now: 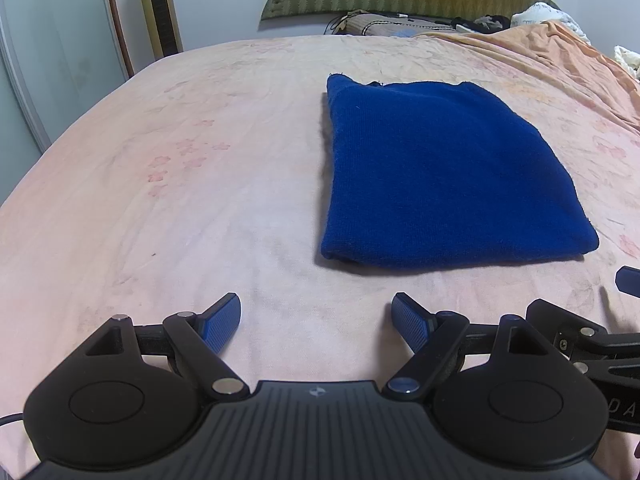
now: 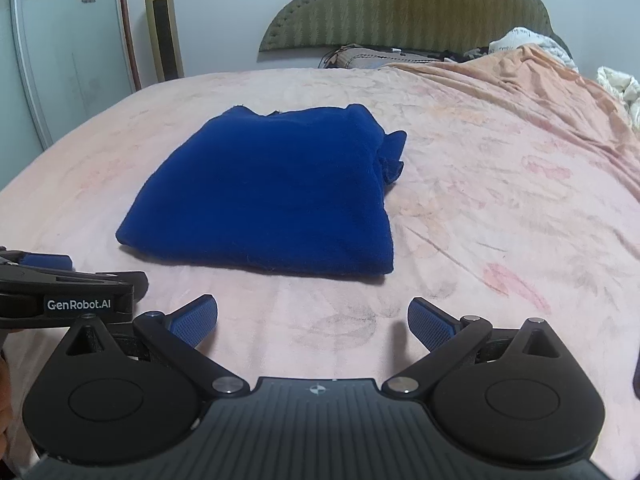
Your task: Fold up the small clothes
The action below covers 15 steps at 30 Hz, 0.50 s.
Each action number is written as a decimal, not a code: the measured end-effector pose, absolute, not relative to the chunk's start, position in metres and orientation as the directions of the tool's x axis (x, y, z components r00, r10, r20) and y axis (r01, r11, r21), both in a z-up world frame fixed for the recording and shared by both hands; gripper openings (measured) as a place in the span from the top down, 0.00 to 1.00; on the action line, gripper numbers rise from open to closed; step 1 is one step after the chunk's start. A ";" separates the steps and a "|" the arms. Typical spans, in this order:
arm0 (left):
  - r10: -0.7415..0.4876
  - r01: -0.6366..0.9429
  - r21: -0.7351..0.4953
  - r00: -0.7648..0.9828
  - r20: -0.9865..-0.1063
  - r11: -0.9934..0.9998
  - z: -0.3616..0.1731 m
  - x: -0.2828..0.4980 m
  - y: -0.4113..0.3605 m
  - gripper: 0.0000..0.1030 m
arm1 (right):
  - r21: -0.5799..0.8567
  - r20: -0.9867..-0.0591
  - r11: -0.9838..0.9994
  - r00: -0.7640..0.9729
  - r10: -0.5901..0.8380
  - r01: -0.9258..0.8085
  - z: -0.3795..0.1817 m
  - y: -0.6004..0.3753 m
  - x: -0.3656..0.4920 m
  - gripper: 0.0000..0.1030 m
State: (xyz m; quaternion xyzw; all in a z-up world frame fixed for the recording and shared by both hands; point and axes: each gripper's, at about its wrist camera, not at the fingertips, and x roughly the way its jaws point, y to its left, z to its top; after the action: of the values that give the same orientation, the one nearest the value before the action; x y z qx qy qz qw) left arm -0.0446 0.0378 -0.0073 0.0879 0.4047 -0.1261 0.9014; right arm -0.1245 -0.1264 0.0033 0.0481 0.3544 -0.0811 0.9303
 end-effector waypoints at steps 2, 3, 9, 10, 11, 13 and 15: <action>-0.150 0.295 0.063 0.645 -0.749 0.953 -0.007 -0.045 0.038 0.20 | 0.034 -0.671 0.982 0.733 -0.115 0.185 0.003 -0.126 -0.124 0.00; -0.148 0.293 0.064 0.645 -0.750 0.954 -0.007 -0.045 0.038 0.20 | 0.040 -0.672 0.982 0.732 -0.112 0.186 0.003 -0.127 -0.124 0.00; -0.142 0.291 0.071 0.650 -0.747 0.954 -0.006 -0.046 0.039 0.20 | 0.041 -0.673 0.974 0.727 -0.137 0.222 0.001 -0.132 -0.124 0.00; -0.143 0.292 0.072 0.651 -0.746 0.954 -0.005 -0.046 0.040 0.20 | 0.046 -0.671 0.974 0.729 -0.136 0.224 0.001 -0.132 -0.124 0.00; -0.144 0.294 0.072 0.651 -0.746 0.953 -0.005 -0.046 0.040 0.20 | 0.055 -0.670 0.974 0.731 -0.127 0.219 0.002 -0.133 -0.124 0.00; -0.148 0.296 0.069 0.650 -0.745 0.953 -0.005 -0.047 0.041 0.20 | 0.089 -0.673 0.974 0.733 -0.097 0.210 0.002 -0.134 -0.124 0.00; -0.153 0.298 0.066 0.654 -0.741 0.952 -0.004 -0.047 0.041 0.20 | 0.104 -0.671 0.973 0.737 -0.085 0.207 0.002 -0.134 -0.124 0.00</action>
State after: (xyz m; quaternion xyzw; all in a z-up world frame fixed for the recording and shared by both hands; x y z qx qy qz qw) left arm -0.0473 0.0406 -0.0038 0.0914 0.3971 -0.1246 0.9047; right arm -0.1238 -0.1343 0.0024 0.0863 0.3540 -0.0787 0.9279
